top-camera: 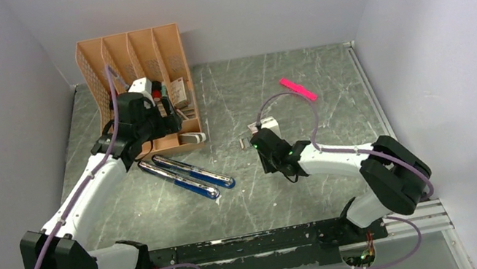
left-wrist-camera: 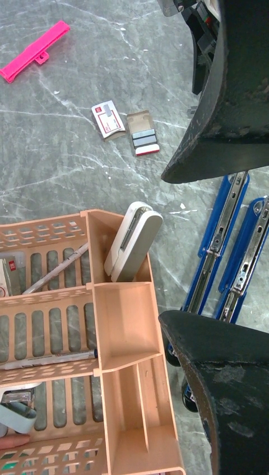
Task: Load the staples into the stapler
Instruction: Pick up several staples from the center of the board.
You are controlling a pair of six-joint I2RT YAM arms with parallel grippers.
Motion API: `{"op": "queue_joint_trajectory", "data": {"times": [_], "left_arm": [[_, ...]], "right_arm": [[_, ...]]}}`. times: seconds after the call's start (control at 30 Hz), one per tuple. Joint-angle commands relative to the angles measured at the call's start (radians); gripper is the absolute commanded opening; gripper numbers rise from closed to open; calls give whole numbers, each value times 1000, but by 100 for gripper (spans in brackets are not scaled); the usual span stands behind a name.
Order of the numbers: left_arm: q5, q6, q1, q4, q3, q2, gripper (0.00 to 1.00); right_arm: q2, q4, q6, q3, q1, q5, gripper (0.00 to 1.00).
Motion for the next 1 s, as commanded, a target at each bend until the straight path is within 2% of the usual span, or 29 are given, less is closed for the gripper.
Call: {"op": "queue_joint_trajectory", "data": {"times": [0.0,0.3,0.53,0.63,0.73,0.8,0.97], "left_arm": [[33,11,16,16,18,6,87],[47,11,27,21,17,8,87],[53,10,33,24,17,6,86],[58,10,35,24,17,6,86],[61,10,36,23,17,6,86],[60,11,38,21,17,5,86],[59,11,38,19,17,3,86]], "right_arm": [[-16,-37,16,3,-7,49,36],[-46,-23,47,-22,-17,53,12],[-124,30,55,-59,-31,12,10],[-131,46,42,-65,-40,-10,12],[-108,50,38,-58,-47,-31,26],[-90,54,35,-52,-50,-42,32],[-59,58,34,-37,-56,-62,35]]}}
